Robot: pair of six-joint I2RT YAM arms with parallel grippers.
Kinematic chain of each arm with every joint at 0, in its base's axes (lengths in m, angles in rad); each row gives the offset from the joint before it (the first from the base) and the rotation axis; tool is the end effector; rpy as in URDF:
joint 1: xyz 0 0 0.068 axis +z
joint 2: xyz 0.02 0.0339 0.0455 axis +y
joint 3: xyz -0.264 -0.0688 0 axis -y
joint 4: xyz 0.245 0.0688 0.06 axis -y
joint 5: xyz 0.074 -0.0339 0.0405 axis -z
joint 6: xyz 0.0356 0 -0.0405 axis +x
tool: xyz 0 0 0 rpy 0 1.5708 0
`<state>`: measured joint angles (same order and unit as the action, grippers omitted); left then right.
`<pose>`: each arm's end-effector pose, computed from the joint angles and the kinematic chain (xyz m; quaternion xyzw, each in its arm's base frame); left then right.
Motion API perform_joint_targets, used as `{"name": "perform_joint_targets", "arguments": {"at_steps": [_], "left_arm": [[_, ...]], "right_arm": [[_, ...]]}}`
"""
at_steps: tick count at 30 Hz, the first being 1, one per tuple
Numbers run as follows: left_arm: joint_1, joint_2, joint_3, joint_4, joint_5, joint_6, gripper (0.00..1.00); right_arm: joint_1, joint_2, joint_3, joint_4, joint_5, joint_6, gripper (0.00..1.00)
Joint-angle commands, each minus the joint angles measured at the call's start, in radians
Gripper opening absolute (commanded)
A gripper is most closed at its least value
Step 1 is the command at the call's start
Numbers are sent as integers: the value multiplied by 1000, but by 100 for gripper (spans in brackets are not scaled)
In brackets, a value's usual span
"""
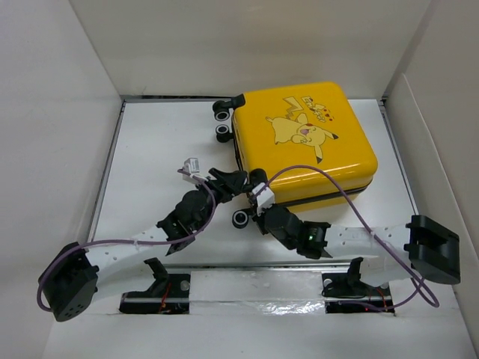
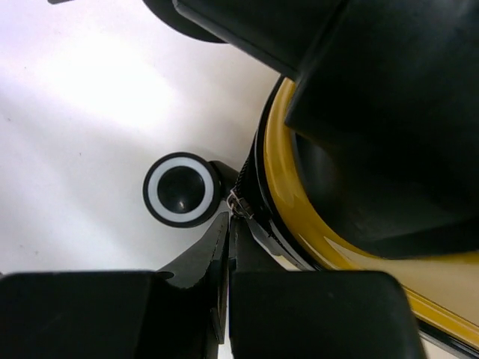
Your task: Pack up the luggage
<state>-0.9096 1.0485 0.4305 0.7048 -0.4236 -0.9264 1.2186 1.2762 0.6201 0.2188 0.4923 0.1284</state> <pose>0.1520 -0.1716 0.2585 -0.1605 0.6593 -0.4862 0.5506 0.1088 0.2472 0.2196 -0.3124 0.7675 0.1641 0.5352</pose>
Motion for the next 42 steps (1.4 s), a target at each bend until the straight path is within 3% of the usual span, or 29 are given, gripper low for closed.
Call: {"name": "perform_joint_targets", "arguments": {"at_steps": [1,4,10,14,16,17,18,20,22,24,25,28,30,32,34,37,39,42], "left_arm": [[-15,-41,-28,-54,223,107,0],[-64,-48,-33,-53,212,121,0],[-129,140,65,63,247,138,0],[-138,306,181,62,308,187,0],[-138,303,209,-6,280,207,0],[-138,262,208,-31,267,230,11],[-121,234,197,-77,252,244,42],[-92,129,189,-152,237,267,65],[-45,56,189,-282,191,274,82],[6,-34,201,-375,154,268,88],[84,-59,223,-413,160,264,90],[236,-104,281,-504,241,267,88],[394,-90,315,-525,291,305,84],[519,-32,370,-524,348,369,72],[595,27,433,-533,417,399,63],[643,158,537,-479,541,522,56],[643,247,612,-543,571,729,59],[643,315,712,-646,635,938,71]], "right_arm": [[124,-9,58,396,-178,59,0],[114,-84,3,372,-161,63,0],[114,-316,-63,205,-192,125,0],[174,-351,-118,237,-187,177,0],[174,-341,-140,244,-149,181,0],[174,-340,-149,246,-135,180,0],[174,-351,-163,235,-121,177,0],[174,-368,-177,223,-107,175,0],[174,-382,-186,205,-101,169,0],[174,-396,-194,202,-97,165,0],[174,-396,-201,203,-95,162,0],[174,-408,-212,205,-95,152,0],[165,-419,-226,209,-100,142,0],[156,-422,-227,205,-104,132,0],[145,-431,-230,203,-115,120,0],[136,-437,-234,212,-141,105,0],[136,-440,-238,218,-155,93,0],[116,-451,-247,235,-175,88,0]]}}
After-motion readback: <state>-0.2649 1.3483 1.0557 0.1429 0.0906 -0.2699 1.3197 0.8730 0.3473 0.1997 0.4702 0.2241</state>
